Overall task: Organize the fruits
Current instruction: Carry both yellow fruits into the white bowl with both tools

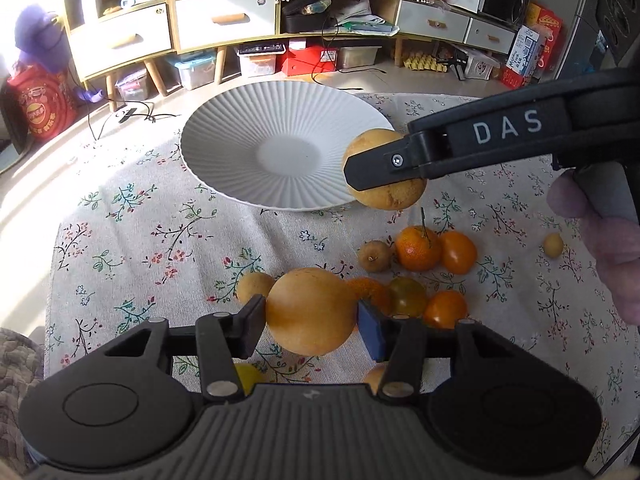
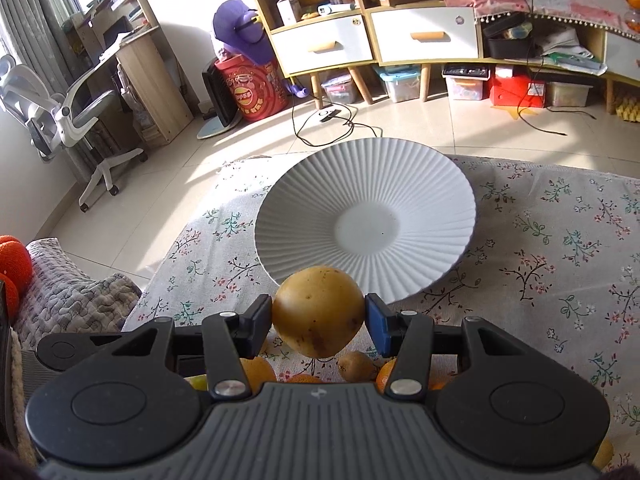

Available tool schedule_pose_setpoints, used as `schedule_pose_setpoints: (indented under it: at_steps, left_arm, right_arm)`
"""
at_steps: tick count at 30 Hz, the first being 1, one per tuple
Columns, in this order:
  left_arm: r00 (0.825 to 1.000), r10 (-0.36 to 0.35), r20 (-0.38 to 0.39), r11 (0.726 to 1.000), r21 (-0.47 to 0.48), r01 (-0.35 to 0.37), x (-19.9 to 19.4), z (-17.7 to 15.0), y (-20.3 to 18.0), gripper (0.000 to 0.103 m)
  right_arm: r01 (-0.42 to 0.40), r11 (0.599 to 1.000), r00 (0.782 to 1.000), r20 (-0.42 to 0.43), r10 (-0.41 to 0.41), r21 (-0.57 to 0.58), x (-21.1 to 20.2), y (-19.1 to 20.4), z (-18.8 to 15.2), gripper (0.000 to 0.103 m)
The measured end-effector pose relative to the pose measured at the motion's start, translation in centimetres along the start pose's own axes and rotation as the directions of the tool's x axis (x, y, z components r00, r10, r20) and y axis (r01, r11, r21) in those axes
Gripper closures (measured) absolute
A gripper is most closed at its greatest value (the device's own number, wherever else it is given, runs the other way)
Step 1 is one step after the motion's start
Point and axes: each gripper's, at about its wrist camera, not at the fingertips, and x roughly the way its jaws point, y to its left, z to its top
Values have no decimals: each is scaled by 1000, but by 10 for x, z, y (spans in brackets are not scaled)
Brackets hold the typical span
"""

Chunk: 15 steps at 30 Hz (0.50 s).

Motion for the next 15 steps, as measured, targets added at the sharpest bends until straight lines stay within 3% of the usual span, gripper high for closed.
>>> schedule_pose_setpoints:
  at_steps: [9,15]
  left_arm:
    - [998,8,68,998,-61,-4,-8,28,3,65]
    - [994,-17,112,997,-69,25,8,49,12,65]
  right_arm:
    - [32,998,999,38,-34,59,5,-23,13,56]
    - [35,996,996,73,-41,80,7,-41,26,56]
